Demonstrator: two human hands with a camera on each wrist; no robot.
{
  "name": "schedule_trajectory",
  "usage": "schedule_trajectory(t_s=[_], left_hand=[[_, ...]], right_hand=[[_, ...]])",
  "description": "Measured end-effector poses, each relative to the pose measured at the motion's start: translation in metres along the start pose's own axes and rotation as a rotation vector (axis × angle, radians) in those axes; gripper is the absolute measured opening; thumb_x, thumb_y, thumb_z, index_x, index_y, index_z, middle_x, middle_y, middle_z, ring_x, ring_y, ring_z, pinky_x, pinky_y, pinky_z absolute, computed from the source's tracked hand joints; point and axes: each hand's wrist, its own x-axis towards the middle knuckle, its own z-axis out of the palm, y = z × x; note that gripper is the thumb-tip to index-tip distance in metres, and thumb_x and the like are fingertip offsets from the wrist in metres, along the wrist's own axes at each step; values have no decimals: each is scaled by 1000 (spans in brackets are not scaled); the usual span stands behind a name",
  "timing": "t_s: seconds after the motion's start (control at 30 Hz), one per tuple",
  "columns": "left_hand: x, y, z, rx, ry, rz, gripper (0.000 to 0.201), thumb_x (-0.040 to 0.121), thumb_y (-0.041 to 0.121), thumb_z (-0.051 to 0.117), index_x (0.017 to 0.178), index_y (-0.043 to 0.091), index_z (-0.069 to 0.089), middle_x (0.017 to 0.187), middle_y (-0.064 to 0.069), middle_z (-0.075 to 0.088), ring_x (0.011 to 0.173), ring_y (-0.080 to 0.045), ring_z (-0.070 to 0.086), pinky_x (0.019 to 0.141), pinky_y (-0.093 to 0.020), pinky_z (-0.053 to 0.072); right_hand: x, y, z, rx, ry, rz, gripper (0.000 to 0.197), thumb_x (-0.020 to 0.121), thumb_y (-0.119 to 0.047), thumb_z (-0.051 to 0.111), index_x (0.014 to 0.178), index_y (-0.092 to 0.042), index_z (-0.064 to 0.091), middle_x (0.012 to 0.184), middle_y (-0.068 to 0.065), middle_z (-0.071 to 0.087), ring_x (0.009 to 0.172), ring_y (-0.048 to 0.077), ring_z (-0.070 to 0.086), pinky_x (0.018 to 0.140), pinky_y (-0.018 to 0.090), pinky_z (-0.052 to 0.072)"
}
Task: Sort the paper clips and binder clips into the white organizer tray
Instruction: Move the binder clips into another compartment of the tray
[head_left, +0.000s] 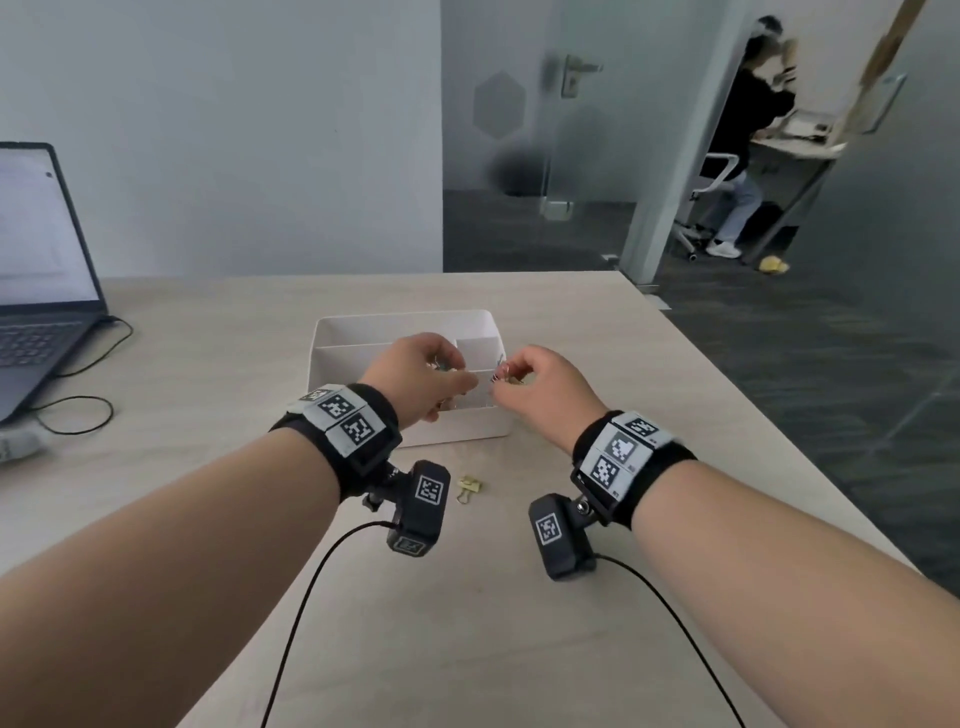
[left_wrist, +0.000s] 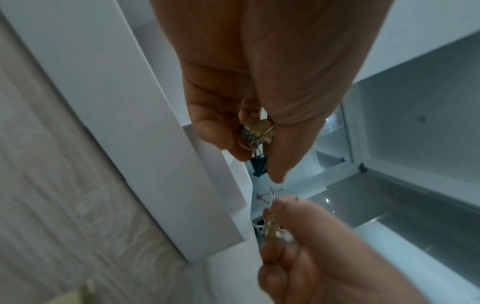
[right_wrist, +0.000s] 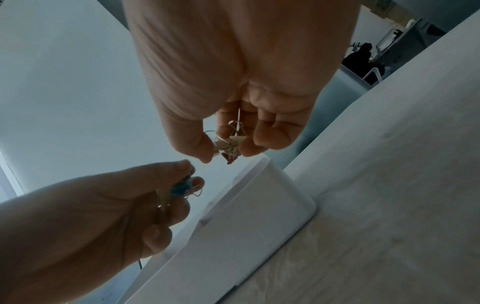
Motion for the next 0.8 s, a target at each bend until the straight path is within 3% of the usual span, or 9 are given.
schedule_trajectory(t_s=[0.07,0.17,0.27,0.33,0.43,0.57,0.63,0.73,0.8], left_hand=[[6,-2,2,129,8,25,27,79,41,78,97,26,64,89,1,69,64,-20,69,59,-36,62],[10,-7,6,217,-11,54,44,75,49,78,111,29,63,105,7,64,62,-13,60,59,-30,53],[7,-14,6,260,-1,105,52,75,52,78,120,30,62,115,8,60,91,-11,57,82,-29,46],[2,-18,6,286,9,118,48,77,50,76,119,31,62,116,6,61,101,-13,56,87,-30,45],[-8,-21,5,244,20,105,35,81,40,72,114,31,64,102,2,64,78,-10,57,74,-27,45],[-22,-27,2,169,35,113,25,85,27,67,110,31,65,98,6,68,61,1,53,65,-24,44],[-30,-28,1,142,44,125,21,86,24,65,107,30,66,102,7,67,69,1,56,67,-24,45],[-43,-31,-3,88,101,143,15,87,23,66,98,33,66,108,7,63,95,-8,60,83,-27,47],[-53,-37,-7,55,138,122,14,88,21,65,97,32,67,108,8,61,100,-9,58,89,-29,47]], right_hand=[[10,0,7,-32,-26,-4,18,82,-28,72,97,-19,67,100,-3,66,90,11,61,75,23,49],[16,5,15,-91,-72,-10,26,83,-30,73,107,-23,68,107,-7,67,102,12,62,86,27,49],[10,8,14,-114,-65,-44,36,85,-34,74,118,-24,65,115,-7,60,101,11,58,91,27,47],[1,10,12,-139,-41,-90,31,87,-29,71,117,-23,65,115,-5,55,93,10,55,89,25,46],[-16,9,12,-164,-78,-122,12,88,-24,67,100,-23,68,108,-7,56,81,2,53,78,22,43],[-41,6,22,-302,-467,-118,32,82,-36,75,112,-27,68,113,-7,60,82,0,52,80,23,43],[-49,5,28,-412,-541,-165,34,82,-29,75,115,-23,68,110,-5,61,87,7,54,76,19,42],[-52,3,32,-466,-540,-170,25,81,-13,69,105,-18,70,94,-6,63,84,12,58,61,14,39],[-51,3,33,-448,-530,-141,24,81,-10,66,103,-18,70,90,-7,62,81,13,57,62,19,41]])
